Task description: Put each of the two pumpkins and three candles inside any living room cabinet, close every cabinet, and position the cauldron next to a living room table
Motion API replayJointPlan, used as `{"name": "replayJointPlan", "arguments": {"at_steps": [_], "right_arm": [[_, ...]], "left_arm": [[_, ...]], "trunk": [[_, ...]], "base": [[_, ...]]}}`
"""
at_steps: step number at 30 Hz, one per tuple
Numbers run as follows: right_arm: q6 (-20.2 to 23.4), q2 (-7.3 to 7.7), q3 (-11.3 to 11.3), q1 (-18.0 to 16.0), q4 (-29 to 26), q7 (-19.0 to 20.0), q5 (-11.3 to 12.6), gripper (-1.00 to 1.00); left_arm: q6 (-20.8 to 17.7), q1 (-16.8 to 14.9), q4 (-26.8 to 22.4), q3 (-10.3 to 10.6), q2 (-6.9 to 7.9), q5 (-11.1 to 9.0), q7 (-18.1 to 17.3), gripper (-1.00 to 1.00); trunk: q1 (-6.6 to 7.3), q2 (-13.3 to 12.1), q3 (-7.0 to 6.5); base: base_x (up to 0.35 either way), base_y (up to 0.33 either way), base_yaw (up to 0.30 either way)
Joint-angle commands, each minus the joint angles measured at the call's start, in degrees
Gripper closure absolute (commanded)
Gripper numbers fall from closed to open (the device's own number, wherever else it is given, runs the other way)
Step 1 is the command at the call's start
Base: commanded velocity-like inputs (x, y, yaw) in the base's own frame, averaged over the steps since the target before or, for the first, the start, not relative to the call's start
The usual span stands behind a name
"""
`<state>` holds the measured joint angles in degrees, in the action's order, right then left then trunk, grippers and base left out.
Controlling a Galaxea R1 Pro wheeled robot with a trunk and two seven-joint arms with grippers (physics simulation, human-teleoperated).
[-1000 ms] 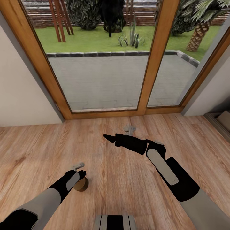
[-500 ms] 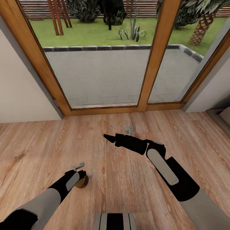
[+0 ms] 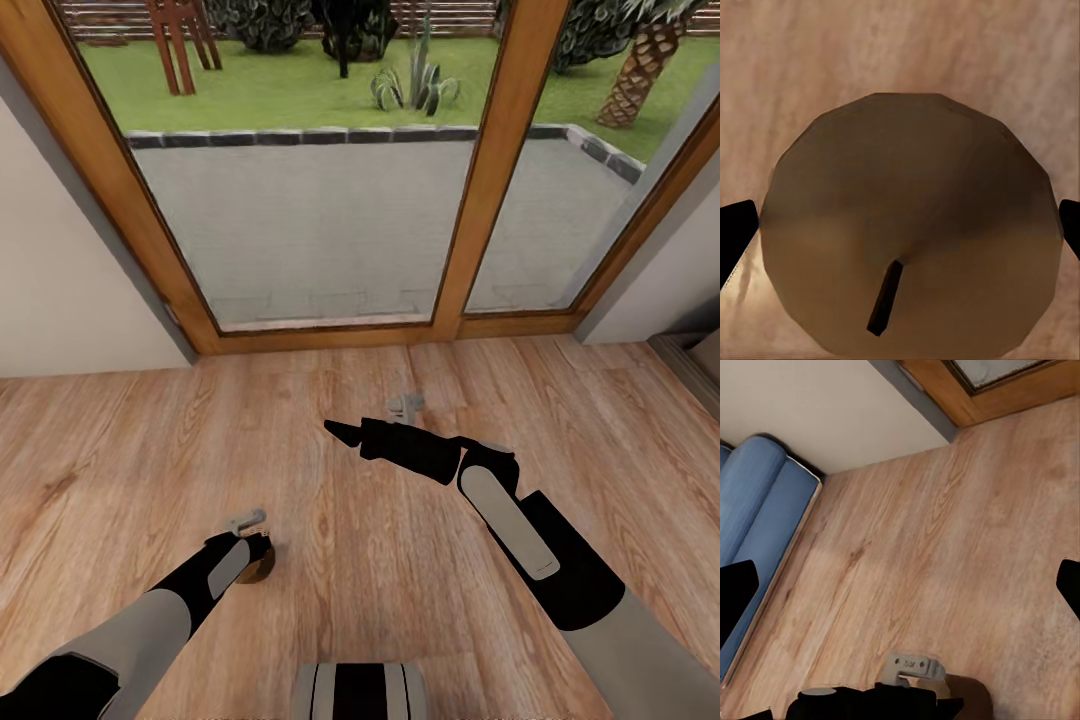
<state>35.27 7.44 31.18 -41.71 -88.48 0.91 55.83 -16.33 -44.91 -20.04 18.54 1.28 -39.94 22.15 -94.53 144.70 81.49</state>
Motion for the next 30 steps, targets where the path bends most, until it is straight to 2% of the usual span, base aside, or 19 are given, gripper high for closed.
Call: {"name": "replayJointPlan", "arguments": {"at_steps": [1, 10, 30], "right_arm": [[0.15, 0.03, 0.02, -0.04, -0.02, 0.09, -0.01, -1.00], [0.15, 0.03, 0.02, -0.04, 0.03, 0.06, -0.01, -1.00], [0.06, 0.03, 0.02, -0.04, 0.06, 0.06, -0.01, -1.00]], "left_arm": [[-0.20, 0.01, -0.18, 0.49, 0.05, -0.68, 0.35, -1.00], [0.24, 0.00, -0.18, 0.61, -0.84, -0.64, 0.37, -1.00], [0.42, 0.00, -0.18, 0.62, -0.85, -0.67, 0.38, -1.00]], "trunk": [[0.01, 0.02, 0.05], [0.01, 0.02, 0.05], [0.01, 0.02, 0.05]], "base": [[0.000, 0.000, 0.000], [0.000, 0.000, 0.000], [0.000, 0.000, 0.000]]}}
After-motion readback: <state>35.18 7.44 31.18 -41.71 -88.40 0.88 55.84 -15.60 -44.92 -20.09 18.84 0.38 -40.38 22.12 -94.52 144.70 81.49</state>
